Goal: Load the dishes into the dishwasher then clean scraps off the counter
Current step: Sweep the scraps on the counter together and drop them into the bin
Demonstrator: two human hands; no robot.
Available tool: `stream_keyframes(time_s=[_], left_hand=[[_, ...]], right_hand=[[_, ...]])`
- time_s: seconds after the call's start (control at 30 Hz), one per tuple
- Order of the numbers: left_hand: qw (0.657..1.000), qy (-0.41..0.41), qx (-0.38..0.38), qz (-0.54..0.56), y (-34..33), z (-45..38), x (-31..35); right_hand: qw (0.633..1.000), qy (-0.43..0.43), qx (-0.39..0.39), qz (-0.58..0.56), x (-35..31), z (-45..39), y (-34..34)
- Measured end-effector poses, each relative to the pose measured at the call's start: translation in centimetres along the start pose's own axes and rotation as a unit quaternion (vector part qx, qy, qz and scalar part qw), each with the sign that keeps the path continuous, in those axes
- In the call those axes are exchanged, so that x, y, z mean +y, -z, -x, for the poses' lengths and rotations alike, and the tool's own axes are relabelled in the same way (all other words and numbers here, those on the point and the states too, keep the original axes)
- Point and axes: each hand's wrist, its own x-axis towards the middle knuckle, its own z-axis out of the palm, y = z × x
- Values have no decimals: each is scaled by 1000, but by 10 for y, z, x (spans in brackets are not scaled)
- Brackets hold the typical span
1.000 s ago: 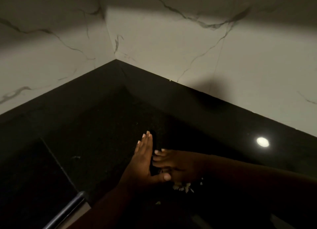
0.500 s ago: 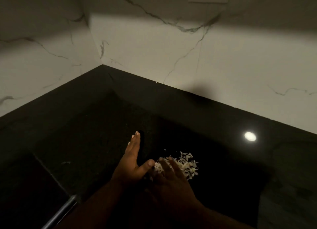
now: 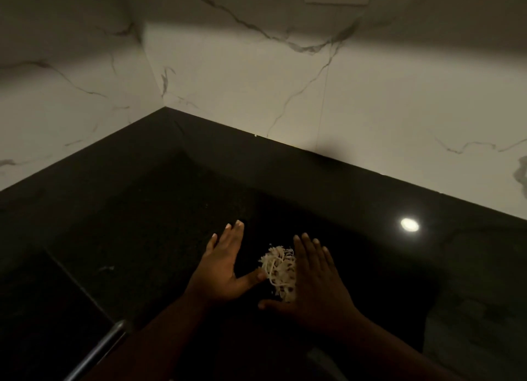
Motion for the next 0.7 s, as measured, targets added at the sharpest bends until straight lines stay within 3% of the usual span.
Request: stream_keyframes(time_s=[0.27,0.53,0.7], left_hand=[[999,-3,-16,-40,-1,0,2],[996,2,-30,-89,-3,6,10],[994,38,4,-105,-11,25,15]], right_hand=[[995,90,32,-27,-34,-42,-8],[992,118,29,-34,-44,-38,-3],[991,108,52,-61,-44,-31,-4]])
